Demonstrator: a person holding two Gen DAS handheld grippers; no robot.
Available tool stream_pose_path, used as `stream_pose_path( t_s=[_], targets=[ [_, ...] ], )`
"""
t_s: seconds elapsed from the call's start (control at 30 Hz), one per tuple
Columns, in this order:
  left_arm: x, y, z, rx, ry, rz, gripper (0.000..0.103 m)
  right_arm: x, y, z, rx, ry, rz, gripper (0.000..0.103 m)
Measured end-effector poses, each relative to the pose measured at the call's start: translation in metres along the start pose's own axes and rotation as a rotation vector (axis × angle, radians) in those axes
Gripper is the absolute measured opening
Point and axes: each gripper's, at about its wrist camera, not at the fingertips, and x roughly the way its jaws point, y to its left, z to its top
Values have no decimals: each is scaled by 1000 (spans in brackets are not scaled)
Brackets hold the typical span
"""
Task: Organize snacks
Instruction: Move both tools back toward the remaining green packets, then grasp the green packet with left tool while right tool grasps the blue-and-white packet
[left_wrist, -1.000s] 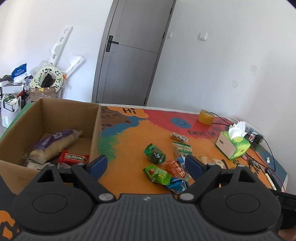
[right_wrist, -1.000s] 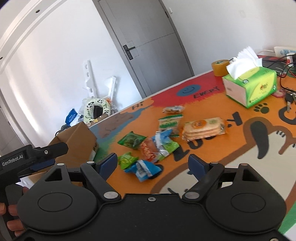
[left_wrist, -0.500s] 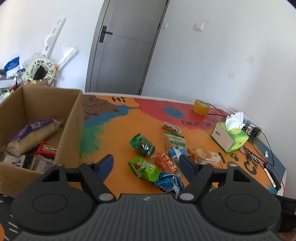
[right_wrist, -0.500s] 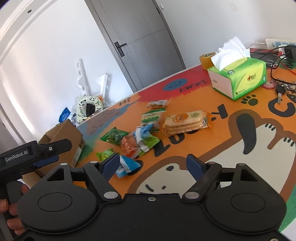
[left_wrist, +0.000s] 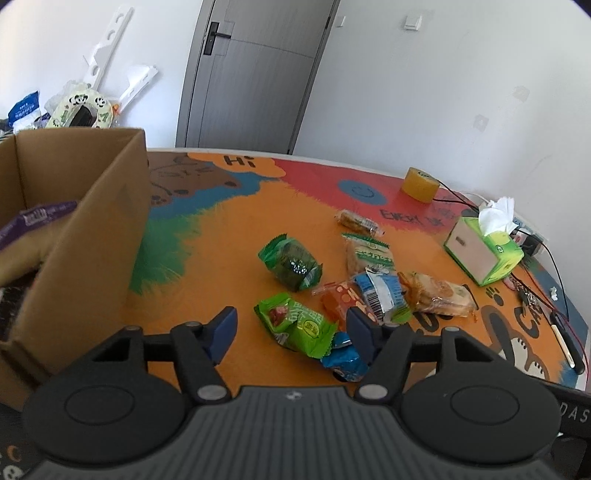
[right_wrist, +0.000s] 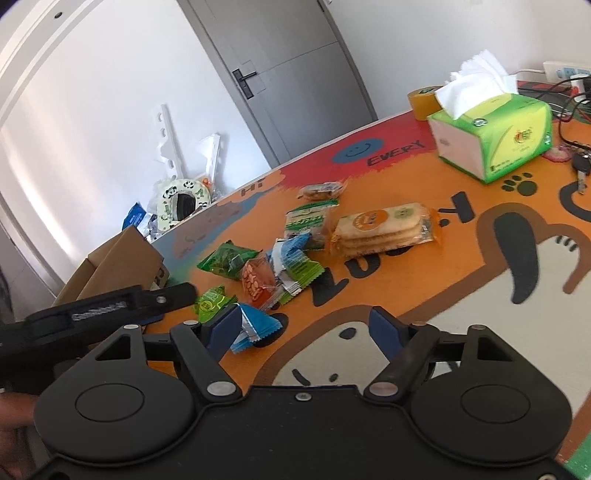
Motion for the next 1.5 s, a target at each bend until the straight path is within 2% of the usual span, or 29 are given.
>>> stream_pose_path(
  t_s=[0.13, 0.53, 0.7, 0.77, 0.83, 1.33, 1.43, 1.5],
  targets=[
    [8, 1, -1, -3, 14, 10, 64, 12, 8, 3, -19, 19, 24, 65],
    [8, 17, 4, -42, 19, 26, 59, 46, 34, 7, -72, 74, 81, 58],
    [14, 18, 6, -45, 29, 25, 59, 57, 33, 4, -67, 101, 98, 45],
    [16, 17, 6, -43, 33, 23, 60, 55, 31, 4, -68, 99, 110, 33],
    [20, 13, 5, -36, 36, 25, 61, 51, 29, 5, -61, 95, 119, 25],
    [42, -16, -4, 52, 15, 53, 62, 8, -15, 7, 2, 38, 4, 24],
    [41, -19, -7, 80, 8, 46, 57, 4, -17, 6, -3, 36, -6, 26],
    [41, -20, -8, 87, 4, 43, 46, 4, -17, 6, -8, 30, -8, 29]
  ],
)
